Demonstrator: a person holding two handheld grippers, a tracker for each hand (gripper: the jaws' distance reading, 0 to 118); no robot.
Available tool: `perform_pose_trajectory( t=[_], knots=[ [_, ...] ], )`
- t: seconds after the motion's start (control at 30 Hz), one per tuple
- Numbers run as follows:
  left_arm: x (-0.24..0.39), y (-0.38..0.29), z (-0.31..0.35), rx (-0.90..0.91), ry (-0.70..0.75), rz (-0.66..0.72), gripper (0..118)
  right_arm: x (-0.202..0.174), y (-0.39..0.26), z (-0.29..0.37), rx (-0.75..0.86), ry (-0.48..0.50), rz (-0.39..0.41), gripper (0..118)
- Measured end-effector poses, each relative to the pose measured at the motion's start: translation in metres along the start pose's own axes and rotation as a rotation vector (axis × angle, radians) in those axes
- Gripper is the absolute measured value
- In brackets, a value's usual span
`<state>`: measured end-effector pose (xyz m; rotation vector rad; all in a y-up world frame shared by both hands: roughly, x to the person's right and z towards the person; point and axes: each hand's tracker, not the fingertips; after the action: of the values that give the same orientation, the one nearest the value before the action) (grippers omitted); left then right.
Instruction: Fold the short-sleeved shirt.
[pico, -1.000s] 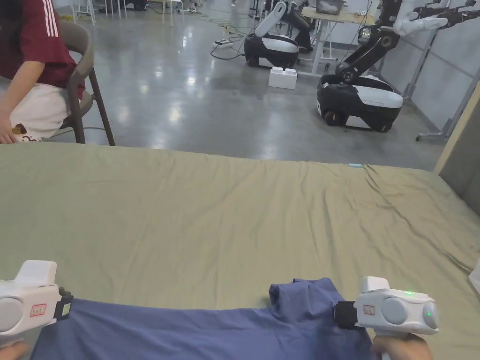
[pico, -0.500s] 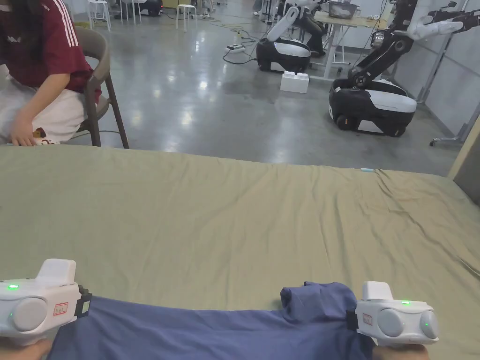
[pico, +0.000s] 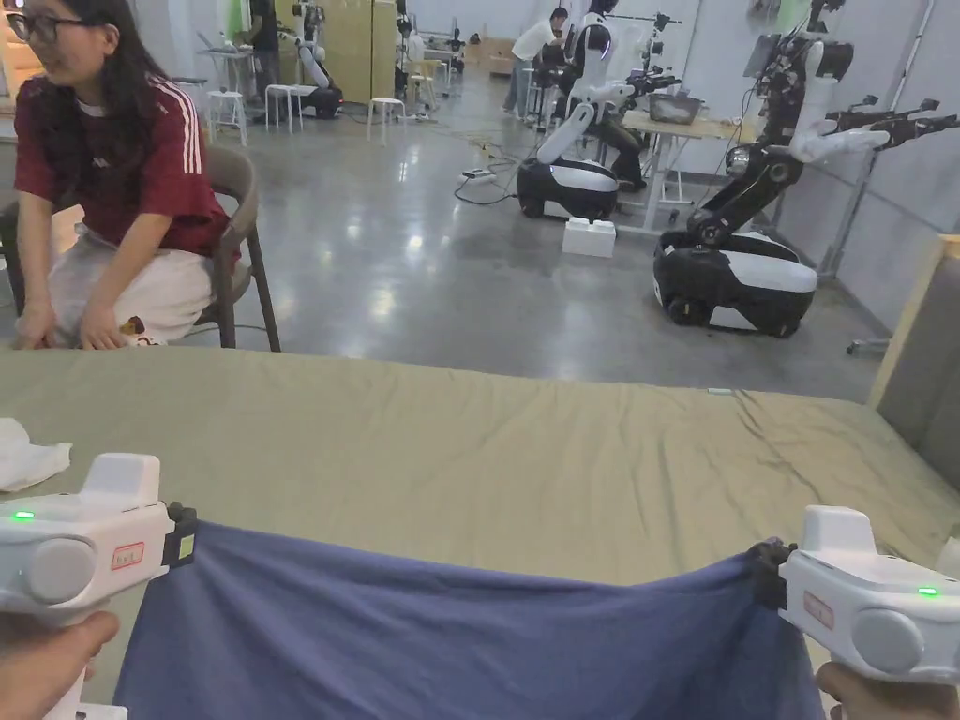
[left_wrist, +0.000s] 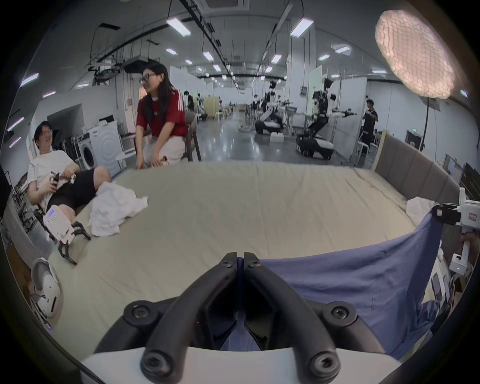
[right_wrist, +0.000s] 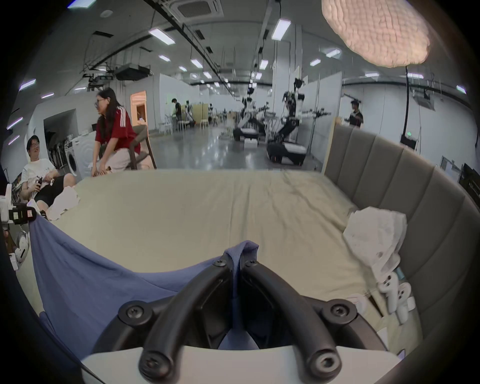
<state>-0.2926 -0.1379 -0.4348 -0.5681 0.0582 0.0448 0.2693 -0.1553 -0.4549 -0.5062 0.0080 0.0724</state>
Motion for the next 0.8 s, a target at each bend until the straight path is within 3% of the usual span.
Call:
perform_pose_trajectory(
  t=[0.37, 0.8],
  knots=[
    [-0.015, 0.087, 0.078, 0.159, 0.01, 0.017, 0, -0.003, 0.098, 0.087, 0.221, -0.025, 0.032, 1],
    [-0.022, 0.21, 0.094, 0.282, 0.087, -0.017, 0, -0.025, 0.221, 0.11, 0.379, -0.046, 0.042, 1]
  ],
)
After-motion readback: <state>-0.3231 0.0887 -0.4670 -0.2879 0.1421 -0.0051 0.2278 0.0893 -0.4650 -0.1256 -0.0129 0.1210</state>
